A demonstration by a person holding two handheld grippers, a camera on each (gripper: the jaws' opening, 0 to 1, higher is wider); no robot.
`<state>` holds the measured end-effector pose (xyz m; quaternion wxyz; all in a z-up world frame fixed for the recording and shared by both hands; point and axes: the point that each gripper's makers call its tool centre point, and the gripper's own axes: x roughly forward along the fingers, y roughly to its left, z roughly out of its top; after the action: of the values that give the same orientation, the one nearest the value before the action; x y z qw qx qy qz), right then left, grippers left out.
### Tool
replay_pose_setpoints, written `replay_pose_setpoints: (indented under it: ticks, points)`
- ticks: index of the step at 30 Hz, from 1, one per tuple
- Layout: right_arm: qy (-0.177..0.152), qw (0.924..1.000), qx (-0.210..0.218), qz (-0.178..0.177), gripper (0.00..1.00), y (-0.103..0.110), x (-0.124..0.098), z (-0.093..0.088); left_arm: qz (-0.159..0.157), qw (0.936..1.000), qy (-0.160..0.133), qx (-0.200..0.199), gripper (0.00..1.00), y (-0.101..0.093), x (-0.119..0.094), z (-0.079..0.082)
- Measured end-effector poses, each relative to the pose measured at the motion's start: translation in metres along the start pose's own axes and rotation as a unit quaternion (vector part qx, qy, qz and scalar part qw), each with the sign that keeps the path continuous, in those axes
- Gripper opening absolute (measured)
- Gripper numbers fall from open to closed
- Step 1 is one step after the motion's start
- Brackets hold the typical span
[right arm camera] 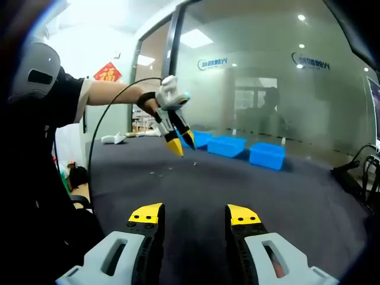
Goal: Sort the screws, nuts, and washers into the corresponding bins
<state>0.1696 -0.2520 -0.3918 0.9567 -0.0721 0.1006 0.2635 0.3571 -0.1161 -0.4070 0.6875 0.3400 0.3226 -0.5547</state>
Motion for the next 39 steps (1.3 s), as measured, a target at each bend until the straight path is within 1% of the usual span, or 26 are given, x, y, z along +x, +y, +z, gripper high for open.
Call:
replay_pose_setpoints:
  ticks: [2, 5, 7, 9, 12, 18, 23, 27, 32, 34, 36, 39]
  points:
    - [-0.001, 1.0000, 0.000, 0.000, 0.37, 0.000, 0.000, 0.000, -0.002, 1.0000, 0.003, -0.003, 0.34, 0.000, 0.005, 0.000]
    - [-0.002, 1.0000, 0.002, 0.001, 0.37, 0.000, -0.001, 0.000, -0.004, 1.0000, 0.008, -0.005, 0.29, 0.003, 0.011, 0.000]
    - [0.000, 1.0000, 0.002, 0.002, 0.37, 0.001, 0.000, -0.002, -0.003, 0.9999, 0.012, -0.006, 0.25, 0.006, 0.014, -0.002]
    - [0.002, 1.0000, 0.003, 0.002, 0.37, 0.002, 0.000, -0.004, 0.001, 0.9998, 0.012, -0.016, 0.22, 0.011, 0.017, -0.003]
    - [0.001, 1.0000, 0.004, 0.002, 0.37, 0.001, -0.001, -0.004, 0.001, 0.9996, 0.014, -0.024, 0.21, 0.013, 0.022, -0.006]
    - [0.001, 1.0000, 0.005, 0.001, 0.37, 0.000, -0.001, -0.004, -0.012, 0.9993, 0.017, -0.032, 0.18, 0.007, 0.029, -0.009]
    - [0.004, 1.0000, 0.006, 0.003, 0.37, 0.003, 0.001, -0.007, -0.022, 0.9993, 0.020, -0.023, 0.12, 0.000, 0.033, -0.009]
    - [0.004, 0.9999, 0.007, 0.008, 0.37, 0.005, 0.002, -0.007, -0.026, 0.9992, 0.020, -0.023, 0.09, -0.002, 0.033, -0.009]
    - [0.002, 0.9999, 0.007, 0.009, 0.37, 0.006, 0.003, -0.006, -0.031, 0.9987, 0.018, -0.037, 0.04, -0.004, 0.032, -0.010]
    - [0.002, 0.9999, 0.006, 0.010, 0.37, 0.007, 0.003, -0.006, -0.033, 0.9984, 0.017, -0.043, 0.04, -0.004, 0.034, -0.011]
    - [0.003, 0.9999, 0.006, 0.010, 0.37, 0.007, 0.003, -0.007, -0.034, 0.9975, 0.014, -0.061, 0.04, -0.003, 0.034, -0.011]
    - [0.003, 0.9999, 0.006, 0.010, 0.37, 0.007, 0.002, -0.007, -0.034, 0.9971, 0.011, -0.067, 0.04, -0.004, 0.034, -0.011]
